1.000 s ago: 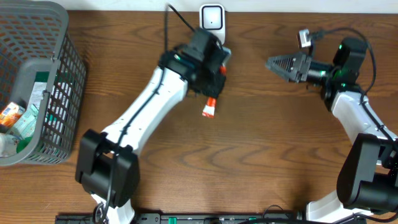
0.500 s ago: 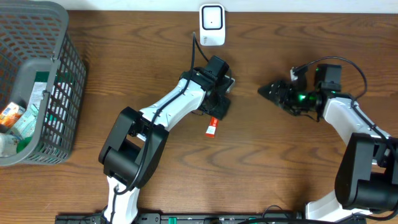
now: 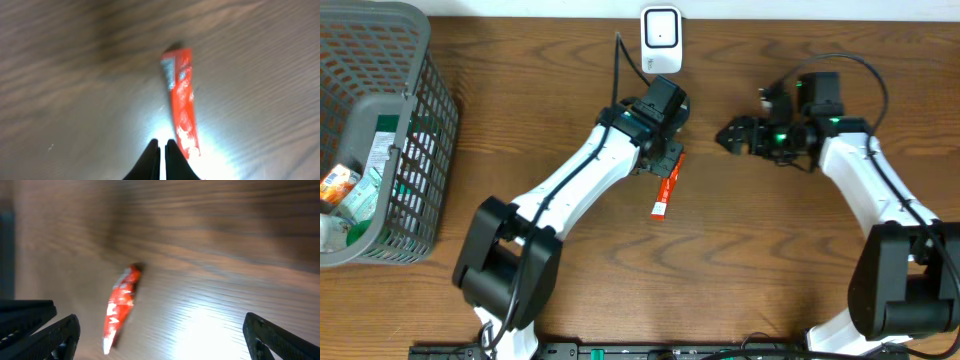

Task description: Scan the item barcode

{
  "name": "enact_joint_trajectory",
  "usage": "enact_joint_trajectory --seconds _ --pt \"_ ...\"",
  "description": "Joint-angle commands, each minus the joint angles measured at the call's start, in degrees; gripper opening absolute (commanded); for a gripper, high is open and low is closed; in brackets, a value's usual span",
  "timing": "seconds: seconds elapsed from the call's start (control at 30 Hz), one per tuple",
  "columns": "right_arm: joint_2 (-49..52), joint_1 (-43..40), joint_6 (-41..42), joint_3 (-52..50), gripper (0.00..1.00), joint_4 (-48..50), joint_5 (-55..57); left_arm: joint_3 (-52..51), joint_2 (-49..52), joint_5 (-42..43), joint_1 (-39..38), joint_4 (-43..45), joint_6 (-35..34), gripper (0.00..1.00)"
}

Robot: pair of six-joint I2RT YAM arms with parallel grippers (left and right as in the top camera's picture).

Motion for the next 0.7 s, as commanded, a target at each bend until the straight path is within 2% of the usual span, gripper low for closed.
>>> enact_joint_trajectory --seconds 0.0,0.07,0.1,0.13,0.2,0.27,0.33,0.5,0.6,0.67 --pt "-0.17 3.08 4.04 0.63 0.92 1.07 -2.08 -0.81 0.55 -4.48 0.57 -2.6 -5.42 0.08" --pt "0.35 4.31 6.12 0.33 0.38 3.1 -3.72 -2.8 0.94 -4.48 0.74 -2.99 -6.43 0.07" --pt "0.66 4.85 7.41 0.09 0.05 4.5 -5.05 -4.15 1.07 -4.46 0.79 -2.91 -6.62 0.07" --pt "0.98 5.27 8.44 -0.22 0.01 5.88 -6.01 -5.42 1.07 -4.48 0.9 -2.6 -6.84 0.07" --pt "1.9 6.05 10.45 -0.83 0.01 8.28 -7.13 -7.76 1.07 -3.56 1.4 -2.21 -7.43 0.07" --pt "3.19 6.62 12.22 -1.38 0.01 9.75 -7.19 -9.49 1.07 1.05 2.71 -1.55 -7.34 0.07" --pt "5.14 6.99 12.44 -1.62 0.01 11.28 -8.85 -10.29 1.07 8.28 4.68 -0.98 -5.53 0.07" --pt "11.5 7.02 9.68 -1.62 0.01 19.65 -22.01 -10.43 1.07 34.84 12.79 -0.48 6.16 0.07" --pt "15.32 7.15 9.68 -1.62 0.01 21.59 -23.58 -10.49 1.07 48.96 16.76 -1.92 12.39 0.07" --pt "17.62 7.19 9.66 -1.62 0.01 22.12 -23.71 -10.82 1.07 55.45 18.16 -2.78 16.92 0.07"
